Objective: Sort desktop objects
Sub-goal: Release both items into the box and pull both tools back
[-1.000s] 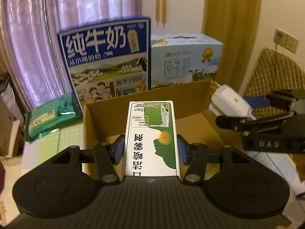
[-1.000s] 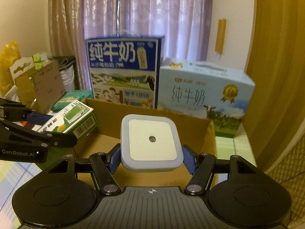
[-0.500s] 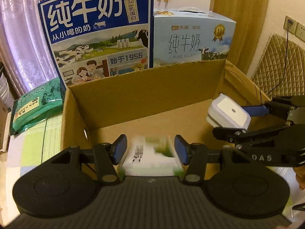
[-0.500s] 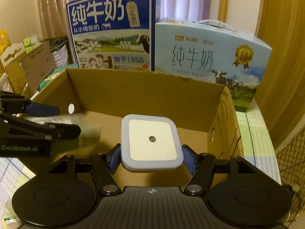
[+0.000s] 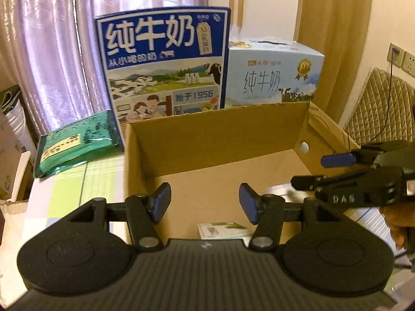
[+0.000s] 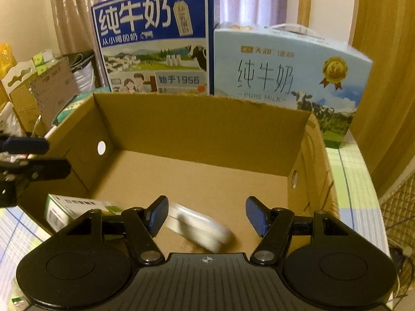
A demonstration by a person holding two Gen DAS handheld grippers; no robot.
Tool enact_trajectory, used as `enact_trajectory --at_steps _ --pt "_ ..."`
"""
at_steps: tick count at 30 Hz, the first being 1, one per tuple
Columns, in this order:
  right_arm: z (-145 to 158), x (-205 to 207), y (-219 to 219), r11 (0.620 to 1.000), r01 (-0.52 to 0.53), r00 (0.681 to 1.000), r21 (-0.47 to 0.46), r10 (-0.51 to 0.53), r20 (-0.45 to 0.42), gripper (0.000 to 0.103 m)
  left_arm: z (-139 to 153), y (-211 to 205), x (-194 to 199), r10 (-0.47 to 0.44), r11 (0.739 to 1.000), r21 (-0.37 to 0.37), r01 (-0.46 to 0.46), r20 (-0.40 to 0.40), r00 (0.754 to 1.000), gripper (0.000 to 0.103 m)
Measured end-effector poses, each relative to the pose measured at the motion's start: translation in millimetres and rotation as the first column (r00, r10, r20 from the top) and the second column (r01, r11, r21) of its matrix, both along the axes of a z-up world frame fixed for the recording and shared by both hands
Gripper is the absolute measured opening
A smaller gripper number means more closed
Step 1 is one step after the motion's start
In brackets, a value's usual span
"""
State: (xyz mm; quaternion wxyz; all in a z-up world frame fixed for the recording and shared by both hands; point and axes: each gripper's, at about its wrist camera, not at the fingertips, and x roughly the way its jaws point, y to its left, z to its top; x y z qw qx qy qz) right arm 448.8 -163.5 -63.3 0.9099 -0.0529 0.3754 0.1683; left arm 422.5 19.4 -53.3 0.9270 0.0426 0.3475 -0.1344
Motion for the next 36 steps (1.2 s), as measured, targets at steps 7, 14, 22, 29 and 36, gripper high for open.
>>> enact_trajectory --at_steps 7,14,22,29,36 --pt "35.1 -35.3 -13.6 1.0 0.016 0.999 0.018 -0.017 0.051 0.07 21.1 10.3 -43.2 0.014 0.999 -0.038 -0.012 0.038 0.999 0.057" --pt "65.2 -112.0 -28.9 0.999 0.0 0.994 0.053 -0.006 0.106 0.084 32.0 13.2 -110.8 0.032 0.996 -0.081 -0.028 0.057 0.998 0.065" --pt "47.1 -217.2 -62.4 0.991 0.035 0.996 0.129 -0.046 0.082 0.098 12.5 15.2 -200.0 0.064 0.993 -0.097 -0.06 0.033 0.997 0.083" --pt "14.8 -269.1 -98.2 0.967 0.189 0.982 0.174 -0.188 -0.018 0.099 -19.6 4.3 -243.3 0.058 0.996 -0.071 -0.061 -0.036 0.998 0.086" --pt "0.7 -302.1 -112.9 0.954 0.234 0.971 0.186 -0.22 -0.09 0.099 -32.5 -10.6 -273.8 0.051 0.996 -0.075 -0.057 -0.081 0.995 0.09"
